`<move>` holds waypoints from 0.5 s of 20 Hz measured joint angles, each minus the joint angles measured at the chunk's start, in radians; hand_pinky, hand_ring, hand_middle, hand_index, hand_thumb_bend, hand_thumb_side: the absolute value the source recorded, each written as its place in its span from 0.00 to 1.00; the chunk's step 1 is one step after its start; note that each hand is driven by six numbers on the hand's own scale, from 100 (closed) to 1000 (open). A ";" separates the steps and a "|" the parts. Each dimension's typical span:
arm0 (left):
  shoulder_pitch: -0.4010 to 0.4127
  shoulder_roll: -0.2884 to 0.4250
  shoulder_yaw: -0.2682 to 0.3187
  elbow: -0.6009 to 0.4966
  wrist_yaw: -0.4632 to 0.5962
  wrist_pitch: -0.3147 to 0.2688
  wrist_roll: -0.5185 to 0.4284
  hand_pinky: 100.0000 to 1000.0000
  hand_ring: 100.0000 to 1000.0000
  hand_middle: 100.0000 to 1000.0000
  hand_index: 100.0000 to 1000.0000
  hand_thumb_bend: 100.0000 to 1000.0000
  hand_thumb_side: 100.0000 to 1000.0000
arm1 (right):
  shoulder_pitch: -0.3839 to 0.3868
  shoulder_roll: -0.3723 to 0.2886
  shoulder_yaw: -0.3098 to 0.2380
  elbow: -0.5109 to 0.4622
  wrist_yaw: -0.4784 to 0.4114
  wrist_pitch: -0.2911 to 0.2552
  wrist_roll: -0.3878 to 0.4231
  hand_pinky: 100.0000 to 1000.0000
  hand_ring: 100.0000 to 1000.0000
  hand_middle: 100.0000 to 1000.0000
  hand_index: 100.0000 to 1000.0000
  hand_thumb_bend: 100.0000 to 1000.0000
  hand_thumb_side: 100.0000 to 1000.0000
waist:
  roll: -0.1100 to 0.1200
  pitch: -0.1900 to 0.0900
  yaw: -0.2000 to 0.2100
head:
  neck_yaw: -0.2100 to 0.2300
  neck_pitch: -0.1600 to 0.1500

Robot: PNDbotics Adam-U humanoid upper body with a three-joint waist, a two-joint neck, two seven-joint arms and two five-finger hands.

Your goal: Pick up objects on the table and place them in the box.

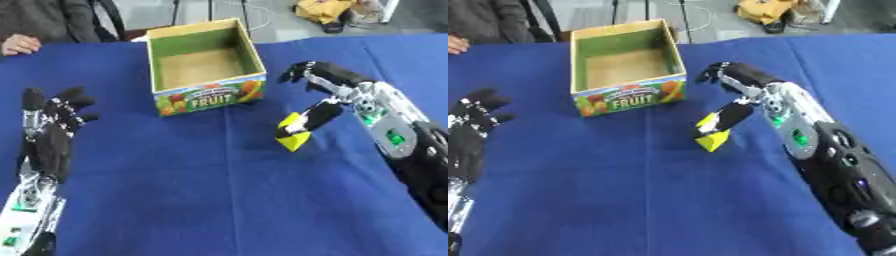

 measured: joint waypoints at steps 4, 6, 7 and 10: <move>0.001 0.000 0.000 0.000 0.000 0.000 0.001 0.68 0.79 0.58 0.76 0.80 1.00 | 0.012 0.013 0.005 -0.025 0.020 0.006 0.051 0.53 0.74 0.76 0.81 0.77 0.42 | 0.002 0.000 -0.002 | 0.001 0.000; 0.002 0.000 0.000 0.000 0.000 0.000 0.001 0.68 0.79 0.58 0.76 0.80 1.00 | 0.019 0.020 0.010 -0.032 0.029 0.007 0.063 0.51 0.72 0.75 0.81 0.76 0.41 | 0.003 0.000 -0.003 | 0.002 0.000; 0.002 0.000 0.000 0.000 0.000 0.000 0.001 0.68 0.79 0.58 0.76 0.80 1.00 | 0.022 0.023 0.012 -0.032 0.032 0.007 0.066 0.51 0.71 0.75 0.81 0.75 0.41 | 0.003 0.000 -0.003 | 0.002 0.000; 0.002 0.000 0.000 0.000 0.000 0.000 0.001 0.68 0.79 0.58 0.76 0.80 1.00 | 0.032 0.030 0.018 -0.032 0.048 0.005 0.069 0.49 0.69 0.74 0.80 0.73 0.41 | 0.004 0.000 -0.007 | 0.003 0.000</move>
